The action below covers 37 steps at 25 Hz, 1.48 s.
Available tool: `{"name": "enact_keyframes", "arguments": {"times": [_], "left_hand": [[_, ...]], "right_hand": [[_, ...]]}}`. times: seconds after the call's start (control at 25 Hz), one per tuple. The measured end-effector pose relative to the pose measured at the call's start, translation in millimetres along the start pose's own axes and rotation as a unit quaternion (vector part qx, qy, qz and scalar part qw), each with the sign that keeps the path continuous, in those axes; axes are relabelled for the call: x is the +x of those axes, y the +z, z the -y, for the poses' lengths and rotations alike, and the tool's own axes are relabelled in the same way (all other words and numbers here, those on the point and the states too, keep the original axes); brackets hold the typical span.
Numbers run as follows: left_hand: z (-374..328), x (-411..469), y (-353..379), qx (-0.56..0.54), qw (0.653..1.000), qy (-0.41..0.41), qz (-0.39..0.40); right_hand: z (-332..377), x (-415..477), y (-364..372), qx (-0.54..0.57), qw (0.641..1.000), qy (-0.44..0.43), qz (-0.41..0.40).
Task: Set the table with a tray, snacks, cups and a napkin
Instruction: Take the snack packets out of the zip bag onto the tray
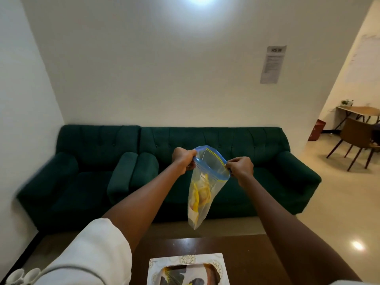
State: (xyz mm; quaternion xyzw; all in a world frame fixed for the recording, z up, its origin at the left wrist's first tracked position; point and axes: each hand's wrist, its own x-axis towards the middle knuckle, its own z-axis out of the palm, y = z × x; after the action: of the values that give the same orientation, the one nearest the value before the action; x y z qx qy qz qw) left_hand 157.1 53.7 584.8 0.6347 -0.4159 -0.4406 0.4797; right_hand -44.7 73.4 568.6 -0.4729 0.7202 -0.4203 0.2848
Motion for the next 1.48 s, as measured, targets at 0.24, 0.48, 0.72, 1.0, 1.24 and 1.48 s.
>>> {"name": "enact_keyframes", "arguments": {"times": [0.24,0.48,0.72,1.0,1.24,1.48], "left_hand": [[-10,18,25,0.053,0.996,0.054,0.049],[0,14,31,0.036,0.995,0.069,0.064],[9,3,49,0.012,0.994,0.069,0.079],[10,2,52,0.021,0.997,0.063,0.035],[35,6,27,0.073,0.997,0.03,-0.018],[75,-5,5,0.168,0.985,-0.005,-0.038]], "right_hand": [[57,14,14,-0.12,0.98,-0.156,0.007],[49,19,53,-0.306,0.925,0.012,0.224],[8,37,50,-0.237,0.926,0.089,0.279],[-31,43,59,-0.237,0.935,0.078,0.253],[-30,29,81,-0.216,0.955,0.049,0.198],[8,9,100,-0.295,0.929,-0.014,0.221]]}}
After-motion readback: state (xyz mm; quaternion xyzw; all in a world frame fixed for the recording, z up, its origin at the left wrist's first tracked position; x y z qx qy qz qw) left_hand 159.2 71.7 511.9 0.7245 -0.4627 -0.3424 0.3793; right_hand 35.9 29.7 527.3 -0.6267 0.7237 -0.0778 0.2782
